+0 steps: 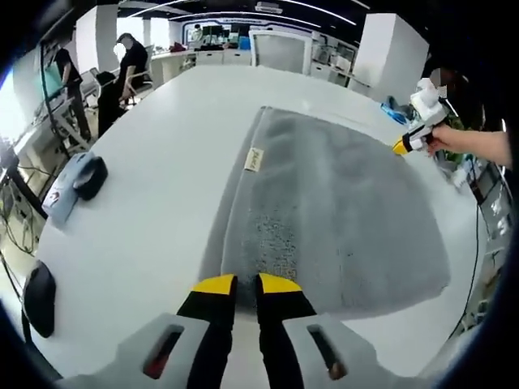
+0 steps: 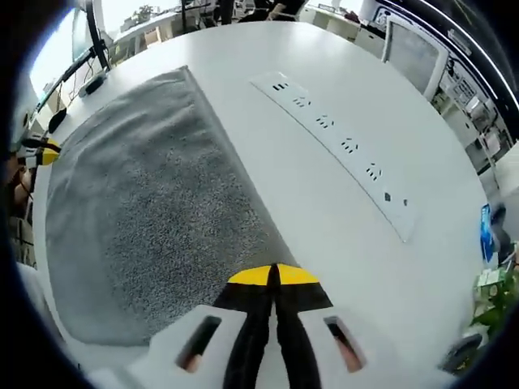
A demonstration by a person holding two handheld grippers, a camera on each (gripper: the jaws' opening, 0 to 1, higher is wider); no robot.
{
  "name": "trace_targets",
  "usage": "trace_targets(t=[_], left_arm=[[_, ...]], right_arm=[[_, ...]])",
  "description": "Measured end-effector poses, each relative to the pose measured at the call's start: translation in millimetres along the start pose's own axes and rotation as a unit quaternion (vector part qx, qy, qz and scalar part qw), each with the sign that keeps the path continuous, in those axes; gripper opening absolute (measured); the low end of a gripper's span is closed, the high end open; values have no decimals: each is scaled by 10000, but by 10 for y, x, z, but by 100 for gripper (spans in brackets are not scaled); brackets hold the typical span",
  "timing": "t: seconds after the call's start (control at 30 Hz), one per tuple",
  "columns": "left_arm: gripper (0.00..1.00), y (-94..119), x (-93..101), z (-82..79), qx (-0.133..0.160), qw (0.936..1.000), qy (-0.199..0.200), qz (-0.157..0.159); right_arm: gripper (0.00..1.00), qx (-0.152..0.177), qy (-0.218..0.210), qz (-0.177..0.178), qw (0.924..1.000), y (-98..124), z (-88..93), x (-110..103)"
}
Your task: Fold the towel on the table until its edges align and the towel forms a compact rectangular stack.
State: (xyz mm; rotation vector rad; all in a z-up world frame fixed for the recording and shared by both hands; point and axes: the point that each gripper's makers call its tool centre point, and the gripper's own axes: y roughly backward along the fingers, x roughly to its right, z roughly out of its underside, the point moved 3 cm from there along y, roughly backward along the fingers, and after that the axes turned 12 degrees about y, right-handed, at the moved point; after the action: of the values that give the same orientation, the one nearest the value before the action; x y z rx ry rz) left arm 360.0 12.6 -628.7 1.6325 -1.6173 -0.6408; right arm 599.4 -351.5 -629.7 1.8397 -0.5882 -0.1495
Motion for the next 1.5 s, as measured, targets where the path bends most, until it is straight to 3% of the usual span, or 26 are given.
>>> trace_targets(t=[0.07,0.17,0.4,0.67,0.9,1.23,1.5], left_arm=[[8,-8,2,3,-67,9996,-285,10],[8,-30,-6,-16,-213,9994,-280,48],[7,-58,-14,-24,-574,9978,-310,128],[6,-68,-27,-32,-650,9972,-290,236],[6,-81,-5,-43,-819,9954,-456,218],[5,-106,-5,-82,-927,9931,-644,333],[5,-171,31,-157,-1007,9902,-872,414]], right_arm=[[0,-86,-256,-82,9996,9,10,-11],[0,-155,-500,-167,9985,28,33,-25],[0,-323,-523,-207,9979,52,167,-78],[0,-431,-386,-94,9983,-35,323,36],[0,-375,-955,-126,9946,-1,477,10],[0,-411,-1119,-72,9928,189,602,-270],[0,-566,-1099,188,9921,280,734,-350]])
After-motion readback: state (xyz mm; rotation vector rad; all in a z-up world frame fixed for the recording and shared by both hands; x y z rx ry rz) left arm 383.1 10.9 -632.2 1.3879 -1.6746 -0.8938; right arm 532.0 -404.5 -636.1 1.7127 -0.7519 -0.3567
